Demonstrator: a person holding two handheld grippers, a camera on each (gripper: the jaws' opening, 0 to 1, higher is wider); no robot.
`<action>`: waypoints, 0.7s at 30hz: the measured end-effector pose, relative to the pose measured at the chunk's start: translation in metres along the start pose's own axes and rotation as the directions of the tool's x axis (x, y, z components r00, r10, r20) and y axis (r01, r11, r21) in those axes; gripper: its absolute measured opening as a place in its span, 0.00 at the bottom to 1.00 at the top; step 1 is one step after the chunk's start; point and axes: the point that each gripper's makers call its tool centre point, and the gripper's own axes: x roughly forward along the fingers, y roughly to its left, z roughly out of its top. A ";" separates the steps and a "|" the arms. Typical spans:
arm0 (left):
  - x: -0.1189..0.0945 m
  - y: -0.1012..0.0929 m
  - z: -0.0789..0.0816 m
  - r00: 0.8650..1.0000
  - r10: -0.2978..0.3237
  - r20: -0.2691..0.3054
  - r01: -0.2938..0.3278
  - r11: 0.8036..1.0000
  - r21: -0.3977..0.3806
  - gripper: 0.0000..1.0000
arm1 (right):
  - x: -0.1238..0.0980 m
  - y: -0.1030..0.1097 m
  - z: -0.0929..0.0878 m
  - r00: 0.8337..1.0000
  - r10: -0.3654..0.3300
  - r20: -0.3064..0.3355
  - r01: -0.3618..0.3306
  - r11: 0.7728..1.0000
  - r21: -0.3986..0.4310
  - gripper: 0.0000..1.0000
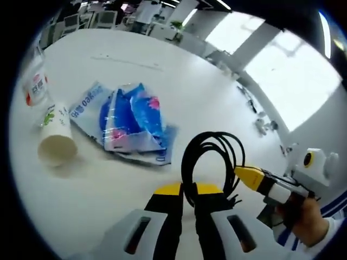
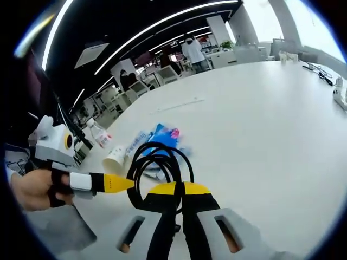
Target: Arrange the tabletop items into an orderly group along one side of the table until the central work area is clear of visible clutter.
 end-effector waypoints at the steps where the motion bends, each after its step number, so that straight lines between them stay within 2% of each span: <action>1: 0.001 -0.002 0.000 1.000 -0.004 0.004 0.004 1.000 -0.008 0.01 | 0.000 -0.003 0.001 1.000 -0.003 0.000 0.003 1.000 0.002 0.00; 7: 0.008 -0.010 0.001 1.000 -0.003 0.009 0.003 0.999 0.032 0.01 | -0.001 -0.012 0.002 1.000 -0.008 -0.012 0.008 1.000 -0.003 0.00; 8: 0.006 -0.008 0.001 0.999 0.040 -0.020 -0.037 0.991 0.126 0.01 | 0.000 -0.012 0.002 1.000 -0.004 -0.014 0.004 1.000 -0.007 0.00; 10: 0.006 -0.021 0.017 0.999 0.051 0.018 -0.054 0.951 0.305 0.01 | 0.002 -0.016 0.002 1.000 -0.016 -0.012 0.016 1.000 -0.013 0.00; 11: 0.007 -0.026 0.022 0.999 0.042 0.031 -0.049 0.963 0.264 0.01 | 0.002 -0.019 0.004 1.000 -0.021 -0.004 0.021 1.000 0.008 0.00; 12: 0.008 -0.032 0.023 0.999 0.029 0.014 -0.031 0.990 0.134 0.01 | 0.002 -0.022 0.006 1.000 -0.026 0.008 0.026 0.998 0.053 0.00; 13: 0.011 -0.037 0.026 1.000 0.005 0.004 -0.005 0.996 0.092 0.00 | 0.000 -0.028 0.008 0.999 -0.031 0.015 0.030 0.995 0.091 0.00; 15: 0.016 -0.036 0.028 1.000 0.023 -0.008 -0.022 0.989 0.149 0.00 | -0.002 -0.032 0.013 0.999 -0.021 0.027 0.018 0.995 0.098 0.00; 17: 0.019 -0.039 0.027 0.999 0.030 -0.010 -0.028 0.988 0.153 0.00 | -0.004 -0.033 0.014 0.999 -0.029 0.019 0.027 0.997 0.074 0.00; 21: 0.026 -0.045 0.023 0.998 0.055 -0.025 -0.050 0.981 0.186 0.01 | -0.005 -0.043 0.013 0.999 -0.041 0.012 0.040 0.996 0.086 0.00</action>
